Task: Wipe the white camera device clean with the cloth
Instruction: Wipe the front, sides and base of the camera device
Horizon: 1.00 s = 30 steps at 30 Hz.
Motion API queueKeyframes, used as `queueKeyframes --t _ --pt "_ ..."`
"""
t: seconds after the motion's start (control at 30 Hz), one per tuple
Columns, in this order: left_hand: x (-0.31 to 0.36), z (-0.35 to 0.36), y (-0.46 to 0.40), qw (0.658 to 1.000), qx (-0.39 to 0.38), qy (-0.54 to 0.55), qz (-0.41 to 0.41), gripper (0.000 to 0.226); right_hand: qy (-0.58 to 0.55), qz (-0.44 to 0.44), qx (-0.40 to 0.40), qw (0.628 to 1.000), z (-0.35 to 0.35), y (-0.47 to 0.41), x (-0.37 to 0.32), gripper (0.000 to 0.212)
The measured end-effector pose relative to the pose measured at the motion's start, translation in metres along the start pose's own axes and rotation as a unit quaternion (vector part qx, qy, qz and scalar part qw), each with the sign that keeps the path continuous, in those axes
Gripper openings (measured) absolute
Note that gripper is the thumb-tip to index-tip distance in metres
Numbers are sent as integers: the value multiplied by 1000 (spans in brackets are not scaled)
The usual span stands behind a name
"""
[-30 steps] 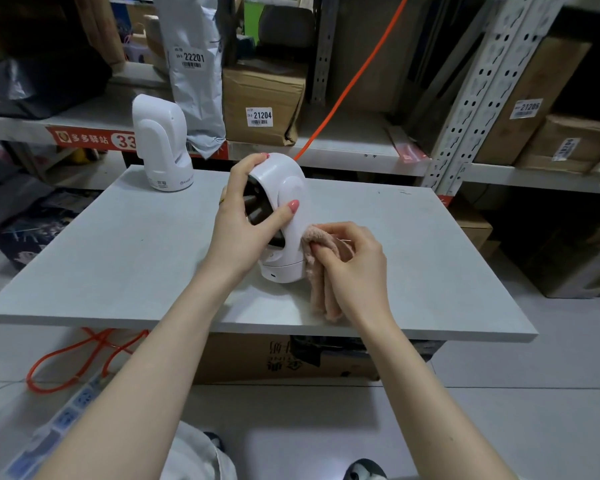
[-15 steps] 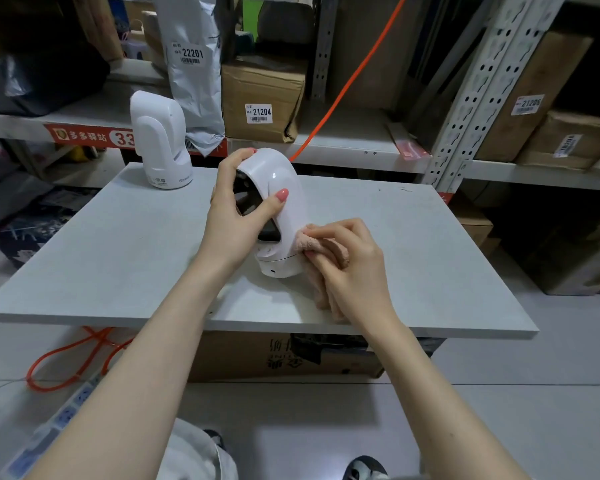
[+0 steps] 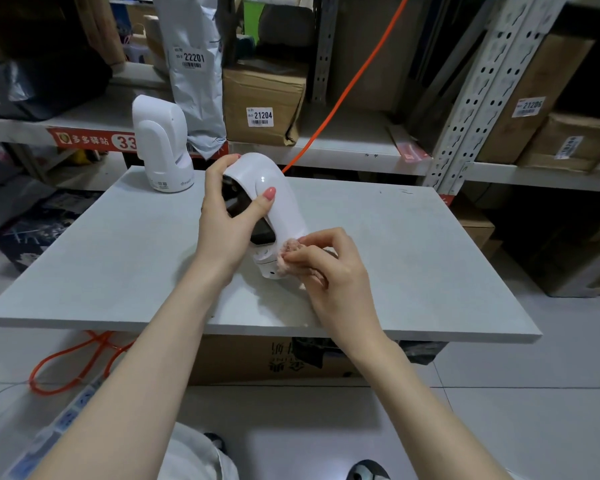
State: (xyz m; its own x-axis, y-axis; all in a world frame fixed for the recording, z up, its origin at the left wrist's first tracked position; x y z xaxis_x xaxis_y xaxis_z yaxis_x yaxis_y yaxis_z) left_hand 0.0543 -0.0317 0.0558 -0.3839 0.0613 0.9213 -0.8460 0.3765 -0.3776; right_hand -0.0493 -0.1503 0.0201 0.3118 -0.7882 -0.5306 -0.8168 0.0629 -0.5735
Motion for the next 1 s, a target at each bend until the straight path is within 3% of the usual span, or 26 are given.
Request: queueKeyframes --t 0.13,0.27,0.4,0.47,0.57,0.63,0.7,0.8,0.9,1.0 --pt "-1 -7 -1 999 -2 37 -18 46 -97 36 13 994 -6 -1 4 16" --pt "-4 -10 -1 998 -7 55 -33 46 -170 175 22 970 -8 -5 3 28" --pt "-4 -6 0 998 -6 53 -26 45 -226 254 48 939 -1 -4 1 20" --pt "-4 -4 0 998 10 55 -28 45 -151 203 52 966 3 -4 -6 21" --pt "-6 -5 0 996 37 64 -46 45 -45 31 39 998 8 -3 -10 17" --pt "-7 -7 -1 994 46 76 -63 44 62 -44 9 997 10 -1 -8 19" --pt "-7 -8 -1 993 41 83 -68 43 90 -66 15 994 9 1 -3 21" --pt "-5 -9 -1 995 17 81 -63 43 -78 29 35 996 2 0 3 12" --pt "-3 -9 0 995 -14 81 -51 43 -185 164 30 969 -5 -2 6 26" --pt "-1 -10 1 995 -67 67 -26 46 -252 257 38 932 -6 -3 13 23"
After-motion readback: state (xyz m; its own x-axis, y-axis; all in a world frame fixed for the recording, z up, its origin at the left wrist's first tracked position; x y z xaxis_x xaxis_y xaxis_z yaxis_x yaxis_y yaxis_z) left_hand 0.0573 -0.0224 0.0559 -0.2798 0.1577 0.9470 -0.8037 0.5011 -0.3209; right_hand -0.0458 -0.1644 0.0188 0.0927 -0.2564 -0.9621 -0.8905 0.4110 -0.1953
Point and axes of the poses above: each hand's wrist, its own y-axis away from the middle knuckle, its own z-axis out of the palm, x = y × z, the point moved 2 cm from there along -y, towards the middle knuckle, and after that the axes turned 12 degrees about -x, right-handed, at the moved point
